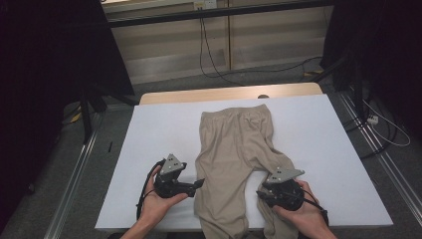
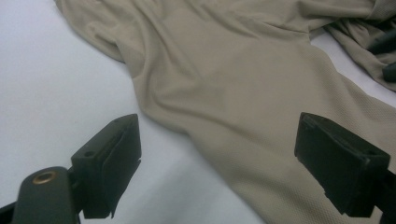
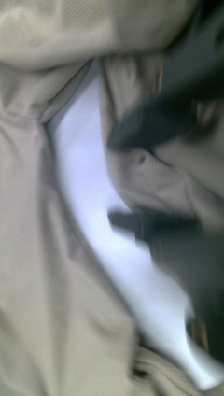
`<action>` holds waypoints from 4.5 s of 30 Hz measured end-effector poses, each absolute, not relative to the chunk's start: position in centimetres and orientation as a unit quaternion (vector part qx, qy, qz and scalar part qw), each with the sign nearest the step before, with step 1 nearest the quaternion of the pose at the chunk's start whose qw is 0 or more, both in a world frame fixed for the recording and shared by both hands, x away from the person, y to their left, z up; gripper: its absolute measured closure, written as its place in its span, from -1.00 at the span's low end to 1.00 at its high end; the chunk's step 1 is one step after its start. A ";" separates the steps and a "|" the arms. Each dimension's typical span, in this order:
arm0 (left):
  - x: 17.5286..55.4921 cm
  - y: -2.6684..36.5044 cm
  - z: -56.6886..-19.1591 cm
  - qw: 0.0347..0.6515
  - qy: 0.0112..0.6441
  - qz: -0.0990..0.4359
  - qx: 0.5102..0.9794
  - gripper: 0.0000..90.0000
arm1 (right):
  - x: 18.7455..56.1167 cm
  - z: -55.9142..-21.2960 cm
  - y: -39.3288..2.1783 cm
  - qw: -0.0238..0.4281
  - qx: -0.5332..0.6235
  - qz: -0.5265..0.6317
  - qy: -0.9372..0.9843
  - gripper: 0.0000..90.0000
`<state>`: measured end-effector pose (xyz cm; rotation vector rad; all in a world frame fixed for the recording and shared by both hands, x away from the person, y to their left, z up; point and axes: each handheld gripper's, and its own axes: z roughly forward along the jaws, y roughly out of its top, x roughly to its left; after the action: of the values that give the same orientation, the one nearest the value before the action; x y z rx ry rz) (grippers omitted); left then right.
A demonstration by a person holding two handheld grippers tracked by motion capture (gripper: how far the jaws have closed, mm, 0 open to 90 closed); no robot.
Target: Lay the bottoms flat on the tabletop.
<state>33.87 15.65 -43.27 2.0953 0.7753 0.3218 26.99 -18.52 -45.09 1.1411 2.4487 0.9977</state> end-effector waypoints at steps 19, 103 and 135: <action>33.9 15.5 -43.3 0.425 0.311 0.128 0.840 -0.67 | 20.7 -44.0 -20.6 0.075 0.377 0.385 0.839 0.58; 34.8 14.8 -43.3 0.431 0.301 0.117 0.843 -0.67 | 24.0 -44.4 -24.7 0.162 0.431 0.287 0.840 1.00; 34.9 14.5 -43.4 0.429 0.294 0.115 0.846 -0.67 | 30.4 -45.2 -23.5 0.149 0.426 0.329 0.830 0.75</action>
<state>34.90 14.49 -43.43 2.1133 0.7346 0.2861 30.40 -23.48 -45.21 1.2233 2.3843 0.9466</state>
